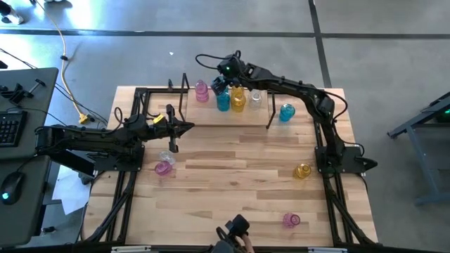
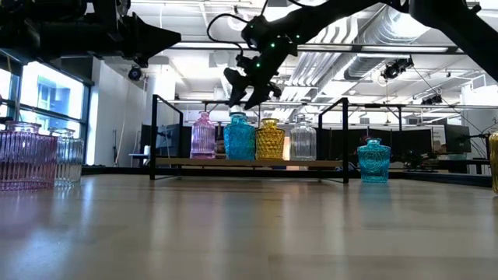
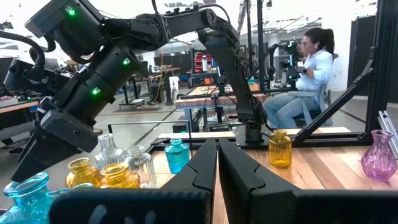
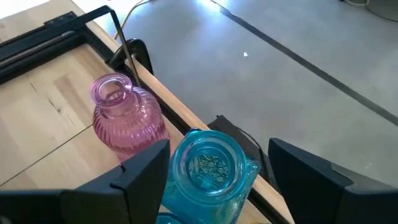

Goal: Sort vases onto shelf
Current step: Adjust the blue vases on the shelf

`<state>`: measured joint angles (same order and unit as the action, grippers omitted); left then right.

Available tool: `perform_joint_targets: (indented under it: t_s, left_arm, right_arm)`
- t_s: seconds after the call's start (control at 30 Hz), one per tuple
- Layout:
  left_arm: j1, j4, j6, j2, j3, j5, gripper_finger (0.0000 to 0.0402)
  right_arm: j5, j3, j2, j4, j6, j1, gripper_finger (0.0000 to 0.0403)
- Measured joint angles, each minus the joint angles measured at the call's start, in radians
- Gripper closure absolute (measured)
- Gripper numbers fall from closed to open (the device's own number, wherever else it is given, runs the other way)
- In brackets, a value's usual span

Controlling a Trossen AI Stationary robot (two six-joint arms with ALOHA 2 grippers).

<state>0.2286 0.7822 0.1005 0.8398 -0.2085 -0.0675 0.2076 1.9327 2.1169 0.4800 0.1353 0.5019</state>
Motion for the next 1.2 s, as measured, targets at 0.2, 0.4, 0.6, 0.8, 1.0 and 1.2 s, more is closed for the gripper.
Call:
perform_joint_targets:
  t_s: [0.2, 0.4, 0.6, 0.8, 1.0, 1.2]
  left_arm:
    - [0.000, 0.000, 0.000, 0.000, 0.000, 0.000, 0.0394]
    - [0.000, 0.000, 0.005, 0.000, 0.000, 0.000, 0.0394]
    - [0.000, 0.000, 0.005, 0.000, 0.000, 0.000, 0.0394]
    - [0.000, 0.000, 0.006, 0.000, 0.000, 0.000, 0.0394]
    - [0.000, 0.000, 0.006, 0.000, 0.000, 0.000, 0.0394]
    - [0.000, 0.000, 0.006, 0.000, 0.000, 0.000, 0.0394]
  right_arm:
    - [-0.003, -0.001, 0.040, -0.029, -0.040, -0.005, 0.0135]
    - [-0.006, -0.002, 0.047, -0.043, -0.049, -0.005, 0.0136]
    - [-0.017, 0.001, 0.047, -0.038, -0.047, -0.005, 0.0164]
    - [-0.017, 0.000, 0.047, -0.027, -0.038, -0.005, 0.0197]
    - [-0.017, 0.000, 0.045, -0.021, -0.023, -0.005, 0.0202]
    - [-0.008, 0.000, 0.045, -0.019, 0.016, -0.004, 0.0203]
